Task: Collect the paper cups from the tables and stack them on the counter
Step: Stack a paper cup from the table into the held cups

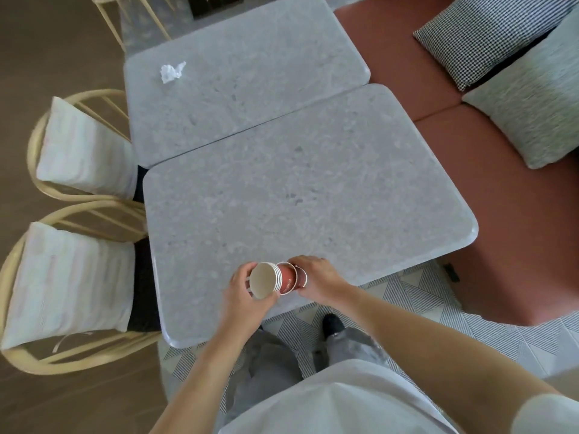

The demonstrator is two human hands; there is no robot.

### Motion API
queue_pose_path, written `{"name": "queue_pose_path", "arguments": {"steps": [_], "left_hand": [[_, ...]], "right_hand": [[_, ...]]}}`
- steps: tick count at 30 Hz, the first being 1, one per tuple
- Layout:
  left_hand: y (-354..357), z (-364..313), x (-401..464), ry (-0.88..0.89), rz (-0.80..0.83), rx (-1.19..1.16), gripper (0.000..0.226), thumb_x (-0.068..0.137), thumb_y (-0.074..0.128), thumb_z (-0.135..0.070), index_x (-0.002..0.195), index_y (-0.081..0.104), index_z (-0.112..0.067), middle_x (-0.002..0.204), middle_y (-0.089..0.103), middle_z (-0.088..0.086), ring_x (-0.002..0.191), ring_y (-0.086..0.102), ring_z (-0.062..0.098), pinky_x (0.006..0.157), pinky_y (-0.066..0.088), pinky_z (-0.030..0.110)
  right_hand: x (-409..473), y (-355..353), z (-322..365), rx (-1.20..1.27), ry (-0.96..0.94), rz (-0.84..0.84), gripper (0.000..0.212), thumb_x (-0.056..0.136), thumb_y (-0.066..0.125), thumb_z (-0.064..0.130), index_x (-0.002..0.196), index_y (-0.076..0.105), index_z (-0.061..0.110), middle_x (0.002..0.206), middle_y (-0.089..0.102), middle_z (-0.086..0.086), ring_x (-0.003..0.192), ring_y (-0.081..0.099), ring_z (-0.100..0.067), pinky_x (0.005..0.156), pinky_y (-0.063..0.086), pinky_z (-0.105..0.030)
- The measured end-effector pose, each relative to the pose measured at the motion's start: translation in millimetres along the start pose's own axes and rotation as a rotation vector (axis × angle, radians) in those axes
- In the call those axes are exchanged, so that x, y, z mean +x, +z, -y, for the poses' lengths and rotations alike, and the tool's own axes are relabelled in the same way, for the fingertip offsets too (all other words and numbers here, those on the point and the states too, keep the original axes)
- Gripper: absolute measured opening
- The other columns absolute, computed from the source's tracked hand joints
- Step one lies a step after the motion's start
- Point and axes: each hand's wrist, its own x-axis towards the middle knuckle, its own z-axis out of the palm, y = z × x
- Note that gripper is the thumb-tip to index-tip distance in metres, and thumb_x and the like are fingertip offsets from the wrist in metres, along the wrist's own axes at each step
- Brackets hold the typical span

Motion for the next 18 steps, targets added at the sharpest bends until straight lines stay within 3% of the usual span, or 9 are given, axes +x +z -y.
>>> {"name": "queue_pose_path", "arguments": {"steps": [4, 9, 14, 18], "left_hand": [[2, 7, 1, -0.032, -0.011, 0.009, 0.069, 0.049, 0.086, -0.047, 0.108, 0.053, -0.065, 0.120, 0.069, -0.017, 0.107, 0.070, 0.006, 0.082, 0.060, 0.026], [3, 11, 6, -0.054, -0.018, 0.058, 0.066, 0.054, 0.093, -0.039, 0.107, 0.056, -0.052, 0.115, 0.072, -0.016, 0.105, 0.071, 0.007, 0.090, 0.062, 0.039], [3, 13, 9, -0.088, -0.034, 0.086, 0.057, 0.051, 0.087, -0.054, 0.101, 0.060, -0.051, 0.104, 0.073, -0.022, 0.097, 0.070, -0.003, 0.084, 0.058, 0.028], [4, 16, 10, -0.104, -0.020, 0.108, 0.056, 0.064, 0.099, -0.033, 0.108, 0.065, -0.040, 0.101, 0.074, -0.019, 0.095, 0.071, -0.003, 0.084, 0.059, 0.029]], "right_hand": [[0, 6, -1, -0.006, -0.017, -0.009, 0.057, 0.083, 0.080, 0.025, 0.136, 0.062, 0.026, 0.130, 0.069, 0.005, 0.119, 0.065, -0.021, 0.105, 0.046, -0.040], [2, 8, 2, 0.013, -0.044, -0.033, 0.050, 0.083, 0.079, 0.027, 0.131, 0.065, 0.028, 0.122, 0.072, 0.007, 0.112, 0.067, -0.019, 0.101, 0.049, -0.040], [5, 8, 4, 0.020, -0.061, -0.052, 0.043, 0.083, 0.077, 0.031, 0.125, 0.068, 0.030, 0.116, 0.074, 0.008, 0.108, 0.069, -0.019, 0.097, 0.051, -0.038], [6, 11, 6, -0.013, -0.058, -0.031, 0.045, 0.084, 0.074, 0.031, 0.128, 0.066, 0.031, 0.119, 0.073, 0.010, 0.112, 0.066, -0.019, 0.100, 0.047, -0.040]]}}
